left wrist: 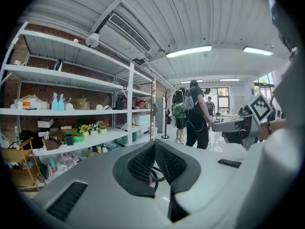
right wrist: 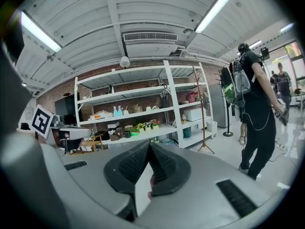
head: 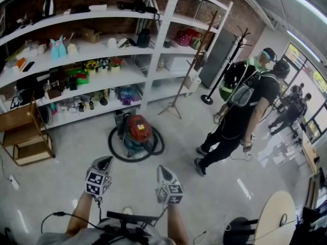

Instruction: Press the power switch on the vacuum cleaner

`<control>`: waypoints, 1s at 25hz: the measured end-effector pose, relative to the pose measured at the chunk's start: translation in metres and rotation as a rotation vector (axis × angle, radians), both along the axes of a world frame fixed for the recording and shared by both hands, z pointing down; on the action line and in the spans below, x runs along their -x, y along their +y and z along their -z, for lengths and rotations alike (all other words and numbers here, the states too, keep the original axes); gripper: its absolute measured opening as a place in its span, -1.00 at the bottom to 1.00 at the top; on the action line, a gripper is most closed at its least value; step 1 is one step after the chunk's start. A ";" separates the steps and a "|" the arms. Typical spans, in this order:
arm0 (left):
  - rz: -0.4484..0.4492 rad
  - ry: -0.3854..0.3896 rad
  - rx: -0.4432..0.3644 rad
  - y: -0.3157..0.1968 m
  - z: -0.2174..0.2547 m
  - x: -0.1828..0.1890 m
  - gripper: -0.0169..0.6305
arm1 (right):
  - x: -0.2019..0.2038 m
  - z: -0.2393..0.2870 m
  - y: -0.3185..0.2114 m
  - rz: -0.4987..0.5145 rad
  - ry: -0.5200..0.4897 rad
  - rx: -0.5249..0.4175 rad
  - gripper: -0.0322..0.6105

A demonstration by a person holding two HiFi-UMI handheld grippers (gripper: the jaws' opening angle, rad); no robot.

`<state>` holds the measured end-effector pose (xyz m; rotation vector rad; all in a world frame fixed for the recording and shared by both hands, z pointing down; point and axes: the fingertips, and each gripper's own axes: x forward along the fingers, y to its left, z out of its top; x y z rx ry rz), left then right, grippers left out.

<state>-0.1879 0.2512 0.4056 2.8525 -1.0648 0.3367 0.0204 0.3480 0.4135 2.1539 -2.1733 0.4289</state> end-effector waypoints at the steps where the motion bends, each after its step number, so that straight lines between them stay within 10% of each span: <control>1: 0.004 0.000 -0.001 -0.004 0.001 -0.003 -0.93 | -0.004 0.000 -0.004 0.002 -0.003 0.001 -0.87; 25: 0.009 -0.033 0.000 -0.071 -0.002 -0.045 -0.93 | -0.046 -0.012 -0.067 0.007 -0.036 0.004 -0.86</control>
